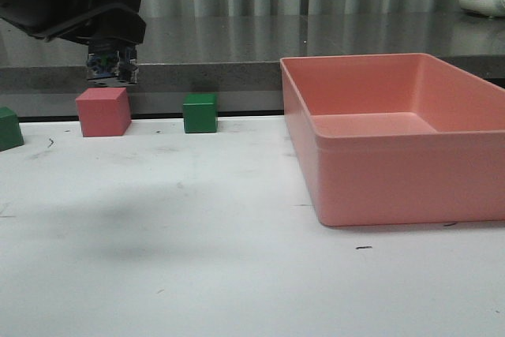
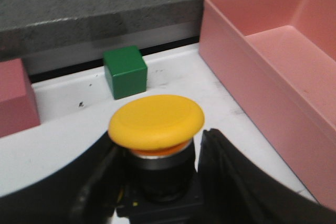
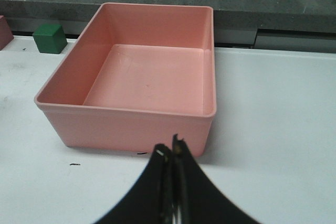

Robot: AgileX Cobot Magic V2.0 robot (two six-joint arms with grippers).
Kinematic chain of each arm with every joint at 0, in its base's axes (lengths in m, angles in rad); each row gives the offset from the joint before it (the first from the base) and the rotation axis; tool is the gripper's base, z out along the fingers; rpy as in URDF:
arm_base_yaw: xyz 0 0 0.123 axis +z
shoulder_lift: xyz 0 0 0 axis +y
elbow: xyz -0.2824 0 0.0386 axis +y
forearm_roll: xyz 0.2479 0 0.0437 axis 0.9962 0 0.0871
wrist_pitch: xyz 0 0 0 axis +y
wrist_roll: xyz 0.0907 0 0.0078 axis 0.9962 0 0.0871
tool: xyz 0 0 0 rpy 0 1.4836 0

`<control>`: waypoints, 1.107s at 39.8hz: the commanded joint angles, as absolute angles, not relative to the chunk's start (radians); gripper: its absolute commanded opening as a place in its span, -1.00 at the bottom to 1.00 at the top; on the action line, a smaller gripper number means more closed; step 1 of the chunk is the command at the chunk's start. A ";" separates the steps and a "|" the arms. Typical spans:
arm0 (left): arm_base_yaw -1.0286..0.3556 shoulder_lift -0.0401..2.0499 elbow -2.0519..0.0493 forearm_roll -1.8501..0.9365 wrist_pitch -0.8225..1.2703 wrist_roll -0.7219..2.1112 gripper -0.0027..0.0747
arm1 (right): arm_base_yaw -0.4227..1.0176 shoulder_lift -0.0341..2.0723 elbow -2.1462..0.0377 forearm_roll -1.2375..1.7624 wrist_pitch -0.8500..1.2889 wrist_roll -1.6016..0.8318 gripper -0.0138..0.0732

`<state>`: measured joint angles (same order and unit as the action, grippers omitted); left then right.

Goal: Place and stand button with both arms
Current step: 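Lift the button with the left gripper and rotate it cap-up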

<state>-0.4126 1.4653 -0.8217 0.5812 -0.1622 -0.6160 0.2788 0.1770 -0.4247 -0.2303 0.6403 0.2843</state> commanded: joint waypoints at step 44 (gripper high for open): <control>-0.305 1.849 -0.644 0.483 -1.033 -0.248 -0.30 | 0.273 0.190 -0.449 -0.260 0.564 0.273 -0.84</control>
<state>-0.3078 1.8704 -0.6284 0.5090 -0.9206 -0.2623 0.2788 0.1770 -0.4247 -0.2321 0.6403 0.2843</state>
